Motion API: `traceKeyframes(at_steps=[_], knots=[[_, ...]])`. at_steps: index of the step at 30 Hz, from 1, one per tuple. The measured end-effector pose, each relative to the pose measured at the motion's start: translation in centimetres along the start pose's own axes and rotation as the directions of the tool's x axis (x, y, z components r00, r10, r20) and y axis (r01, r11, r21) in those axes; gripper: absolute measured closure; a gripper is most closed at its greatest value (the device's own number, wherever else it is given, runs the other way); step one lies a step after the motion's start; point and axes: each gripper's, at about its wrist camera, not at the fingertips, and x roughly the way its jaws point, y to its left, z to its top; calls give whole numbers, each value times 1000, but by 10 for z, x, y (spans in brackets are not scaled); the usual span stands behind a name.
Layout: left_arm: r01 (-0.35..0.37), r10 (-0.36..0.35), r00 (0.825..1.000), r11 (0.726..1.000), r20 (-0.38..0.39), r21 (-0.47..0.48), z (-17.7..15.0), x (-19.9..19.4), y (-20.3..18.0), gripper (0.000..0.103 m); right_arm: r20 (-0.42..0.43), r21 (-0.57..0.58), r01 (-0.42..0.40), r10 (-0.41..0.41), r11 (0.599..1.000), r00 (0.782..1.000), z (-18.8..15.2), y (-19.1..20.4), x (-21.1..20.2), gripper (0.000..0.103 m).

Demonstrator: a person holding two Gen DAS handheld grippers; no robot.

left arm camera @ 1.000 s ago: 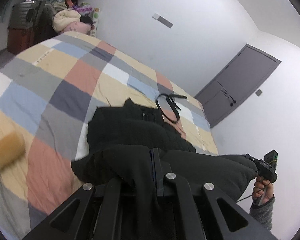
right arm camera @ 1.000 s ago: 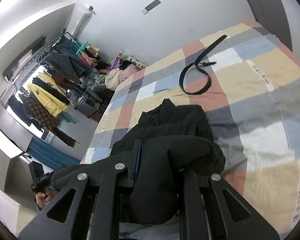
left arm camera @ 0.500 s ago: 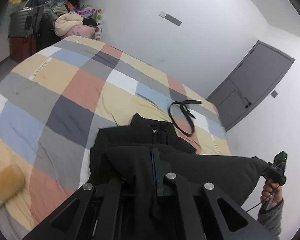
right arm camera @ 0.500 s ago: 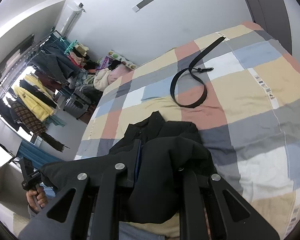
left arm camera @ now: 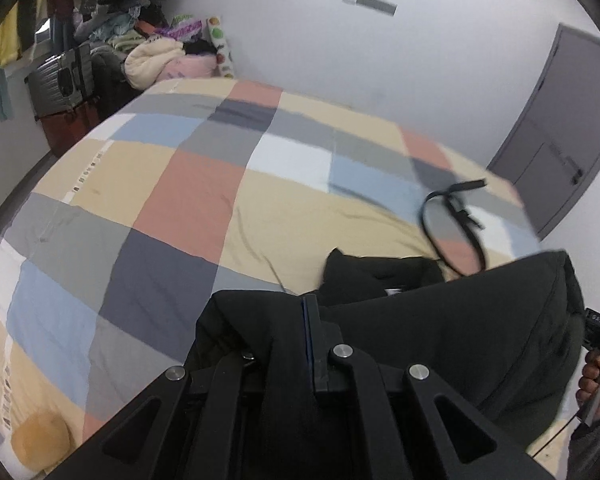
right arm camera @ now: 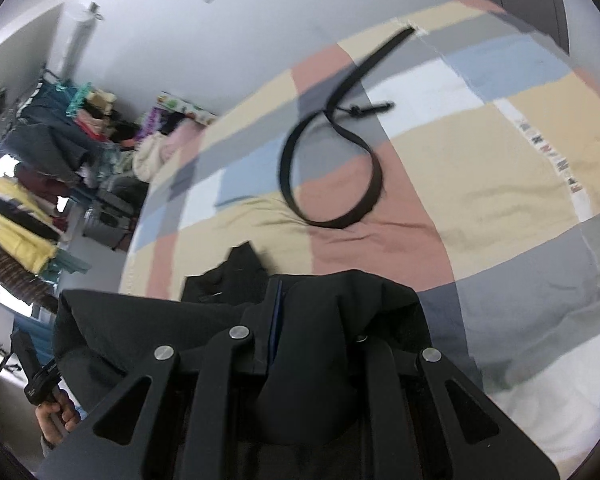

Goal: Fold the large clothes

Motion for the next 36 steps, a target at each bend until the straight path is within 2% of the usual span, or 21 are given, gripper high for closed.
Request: traceKeyframes(at_steps=[6, 9, 13, 18, 22, 25, 26, 30, 32, 34, 36], knots=[[-41, 42, 998, 999, -44, 35, 1, 61, -3, 97, -48, 9, -17, 17, 1000, 999, 1, -21, 60, 86], [-63, 66, 996, 996, -55, 56, 2, 80, -8, 97, -67, 19, -29, 30, 999, 997, 0, -29, 78, 87], [-57, 61, 994, 997, -94, 44, 6, 98, -8, 97, -85, 51, -39, 43, 998, 995, -2, -39, 93, 87], [-35, 38, 992, 999, -121, 29, 5, 95, -5, 96, -88, 86, -56, 64, 995, 994, -3, -42, 83, 86], [22, -26, 993, 999, -114, -39, -3, 71, 4, 96, -87, 76, -49, 55, 996, 995, -8, -36, 63, 84], [47, -57, 990, 996, -127, -78, -12, 48, 10, 94, -86, 90, -71, 79, 993, 993, -15, -34, 41, 78], [61, -73, 989, 994, -132, -87, -16, 38, 11, 92, -90, 95, -82, 90, 992, 992, -19, -33, 31, 73], [147, -174, 970, 976, -172, -158, -33, -1, 19, 77, -84, 76, -88, 94, 993, 992, -33, -26, -8, 50], [173, -204, 964, 968, -170, -180, -41, -22, 23, 62, -64, 55, -81, 85, 995, 994, -38, -22, -29, 42], [196, -226, 963, 962, -147, -192, -47, -45, 25, 39, -37, 30, -67, 68, 997, 997, -43, -18, -51, 37], [212, -231, 968, 962, -100, -169, -53, -72, 22, 30, -9, -3, -48, 48, 999, 999, -48, -11, -76, 29]])
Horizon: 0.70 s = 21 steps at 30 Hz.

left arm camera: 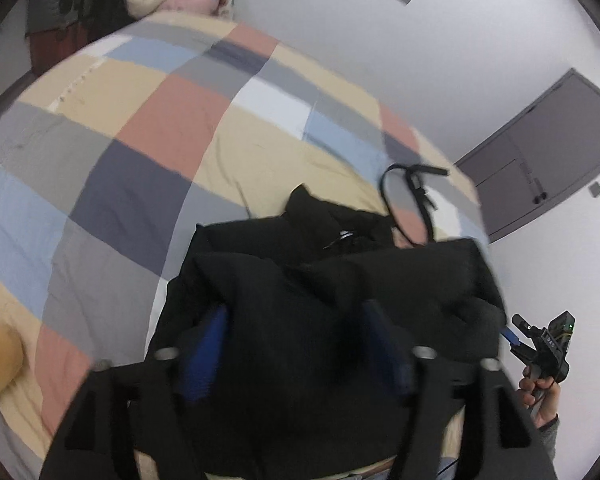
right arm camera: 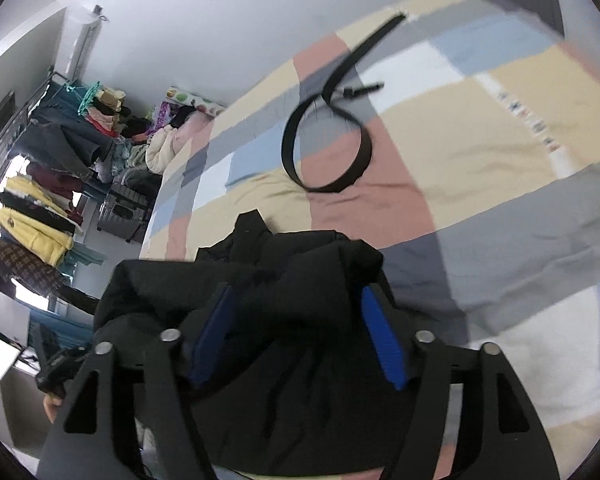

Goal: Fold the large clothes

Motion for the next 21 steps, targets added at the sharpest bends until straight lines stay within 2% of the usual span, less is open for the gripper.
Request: traceKeyframes(at_steps=[3, 6, 8, 9, 10, 12, 17, 19, 21], knots=[[-49, 44, 996, 997, 80, 64, -13, -27, -14, 30, 58, -95, 70, -65, 993, 996, -8, 19, -24, 21], [-99, 83, 988, 987, 129, 127, -24, -35, -31, 29, 123, -179, 98, -77, 979, 989, -21, 47, -41, 16], [-163, 135, 979, 970, 155, 180, -31, -30, -48, 29, 167, -220, 110, -74, 969, 983, -29, 64, -43, 10], [-191, 153, 973, 956, 173, 224, -34, -26, -61, 29, 196, -240, 119, -72, 963, 978, -33, 73, -43, 1], [-205, 161, 969, 946, 187, 253, -36, -21, -68, 29, 236, -264, 134, -71, 955, 969, -41, 86, -39, 0], [-232, 174, 962, 928, 211, 291, -40, -7, -84, 29, 258, -298, 128, -50, 946, 965, -52, 105, -26, 0], [-247, 184, 960, 912, 211, 329, -38, 46, -96, 29, 253, -317, 100, -17, 943, 967, -77, 133, 34, 0], [-261, 195, 956, 906, 218, 334, -37, 69, -93, 29, 235, -317, 95, -19, 944, 972, -83, 138, 62, 0], [-268, 201, 954, 905, 225, 329, -36, 87, -89, 29, 225, -353, 123, -44, 927, 973, -89, 146, 90, 0]])
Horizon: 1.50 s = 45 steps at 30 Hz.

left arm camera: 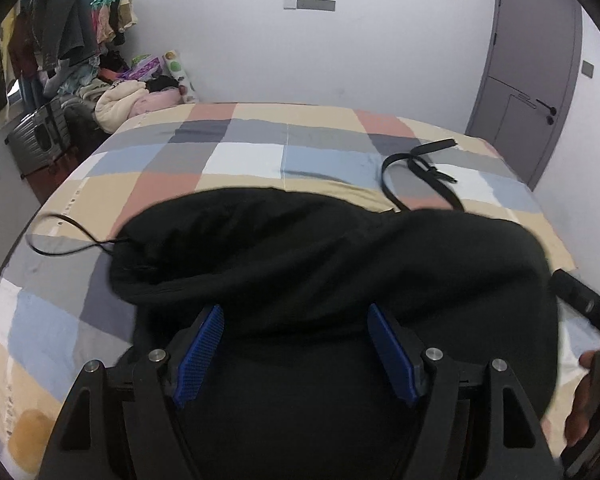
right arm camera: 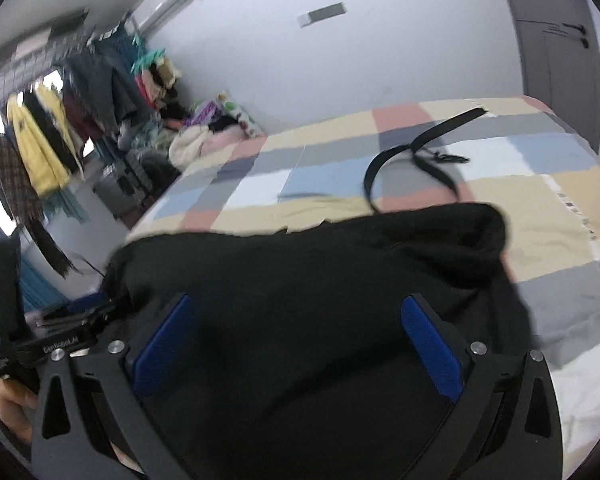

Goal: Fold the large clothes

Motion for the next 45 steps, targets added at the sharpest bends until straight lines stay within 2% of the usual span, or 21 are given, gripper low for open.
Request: traceKeyframes(at_steps=[3, 5, 11, 21, 25, 29, 34, 38, 45], knots=[[-23, 23, 1000, 1000, 21, -7, -4, 26, 0, 29, 14, -95, 84, -83, 992, 996, -8, 12, 28, 0], [-29, 29, 999, 999, 34, -19, -4, 35, 3, 29, 37, -124, 114, -110, 986, 993, -7, 15, 39, 0], [-19, 20, 1000, 998, 22, -54, 14, 62, 16, 29, 18, -130, 132, -130, 983, 991, 4, 13, 71, 0], [-40, 41, 999, 998, 10, -47, 30, 101, 26, 27, -35, -113, 119, -124, 986, 992, 16, 9, 114, 0], [-38, 40, 999, 997, 22, -64, 30, 113, 30, 24, -29, -110, 122, -126, 986, 992, 15, 9, 126, 0], [-34, 37, 999, 995, 39, -92, 28, 123, 36, 22, 6, -110, 87, -87, 990, 996, 12, 5, 139, 0], [-76, 79, 995, 995, 60, -62, 22, 128, 28, 21, 25, -131, 101, -98, 986, 995, 8, 8, 144, 0], [-83, 87, 994, 995, 67, -53, 16, 126, 25, 21, 21, -139, 101, -99, 985, 995, 3, 9, 139, 0], [-69, 71, 997, 996, 43, -60, 12, 113, 30, 21, -6, -118, 31, -32, 993, 999, 7, -5, 114, 0]])
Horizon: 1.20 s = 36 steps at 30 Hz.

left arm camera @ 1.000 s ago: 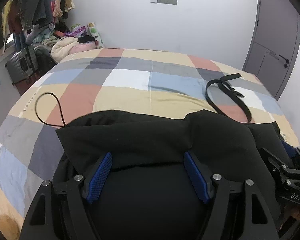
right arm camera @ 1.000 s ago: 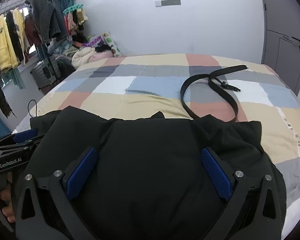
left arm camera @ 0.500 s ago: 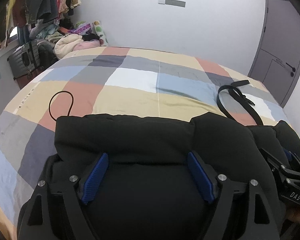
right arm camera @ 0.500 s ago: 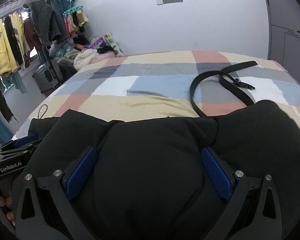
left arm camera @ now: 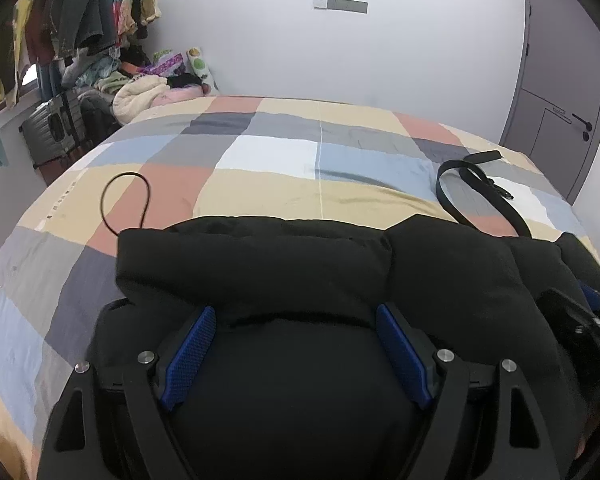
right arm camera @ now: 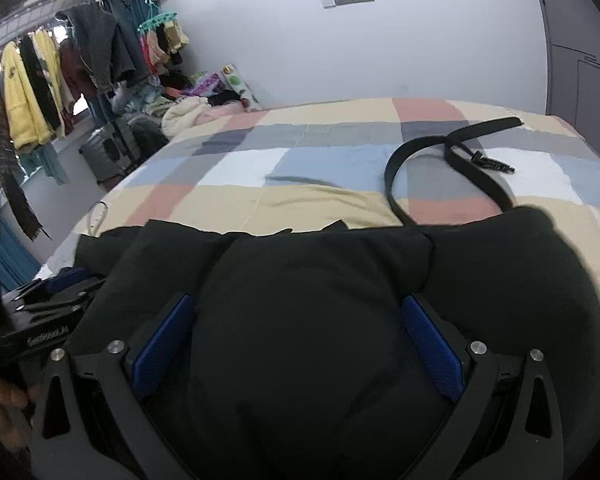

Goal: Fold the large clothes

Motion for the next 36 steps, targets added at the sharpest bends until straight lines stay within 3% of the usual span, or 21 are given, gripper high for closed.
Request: traceKeyframes(at_steps=[7, 13, 20, 26, 31, 36], knots=[[-79, 79, 995, 997, 63, 3, -2, -28, 18, 21, 61, -1, 58, -58, 998, 996, -3, -27, -43, 0], [-116, 116, 993, 993, 19, -1, -15, -21, 38, 20, 33, -59, 137, -135, 989, 990, -6, -41, -34, 0], [-75, 75, 997, 997, -10, -22, -18, -3, 45, 16, 37, -67, 137, -135, 988, 990, -16, -40, -10, 0], [-78, 78, 997, 996, 2, -36, -20, -6, 45, 15, 59, -34, 156, -153, 987, 986, -18, -42, -14, 0], [-52, 55, 997, 998, 57, -41, -20, -39, 45, 15, 50, 16, 167, -168, 986, 985, -18, -39, -39, 0], [-38, 37, 994, 999, 101, 10, -16, -99, 30, 14, 70, 28, 150, -152, 988, 986, -15, -23, -79, 0]])
